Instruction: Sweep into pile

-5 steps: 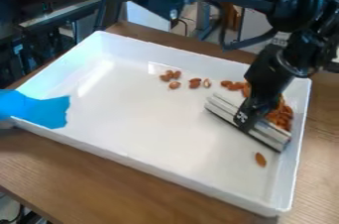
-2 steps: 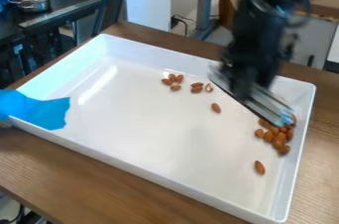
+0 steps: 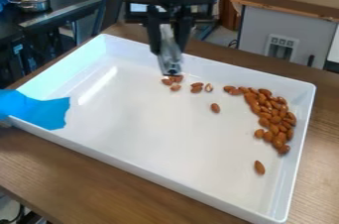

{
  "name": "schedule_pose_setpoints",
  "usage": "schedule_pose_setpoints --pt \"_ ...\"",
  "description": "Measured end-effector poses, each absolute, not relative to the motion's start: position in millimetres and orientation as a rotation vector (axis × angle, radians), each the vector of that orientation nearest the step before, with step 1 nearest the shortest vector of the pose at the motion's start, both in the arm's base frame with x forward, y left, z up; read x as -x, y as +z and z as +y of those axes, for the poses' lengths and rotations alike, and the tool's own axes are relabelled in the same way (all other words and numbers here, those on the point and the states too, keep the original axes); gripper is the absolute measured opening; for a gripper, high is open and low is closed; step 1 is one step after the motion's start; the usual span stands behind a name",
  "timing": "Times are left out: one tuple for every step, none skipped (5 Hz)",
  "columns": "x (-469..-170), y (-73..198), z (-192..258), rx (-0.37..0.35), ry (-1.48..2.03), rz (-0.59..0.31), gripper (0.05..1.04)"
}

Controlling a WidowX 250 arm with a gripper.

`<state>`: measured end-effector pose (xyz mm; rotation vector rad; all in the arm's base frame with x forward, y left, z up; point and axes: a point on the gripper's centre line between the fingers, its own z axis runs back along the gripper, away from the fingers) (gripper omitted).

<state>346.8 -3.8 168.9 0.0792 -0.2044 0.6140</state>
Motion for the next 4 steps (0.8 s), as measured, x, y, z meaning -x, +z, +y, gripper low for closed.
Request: schedule_pose_setpoints --pt "-356.4 142.1 36.6 -0.199 0.476 -0.210 0.369" --pt "-365.6 127.3 56.5 -0.281 0.398 -0.263 0.369" --pt "-373.6 113.5 71.3 -0.334 0.351 -0.270 0.369" --pt "-376.9 99.3 84.1 -0.380 0.312 -0.243 0.369"
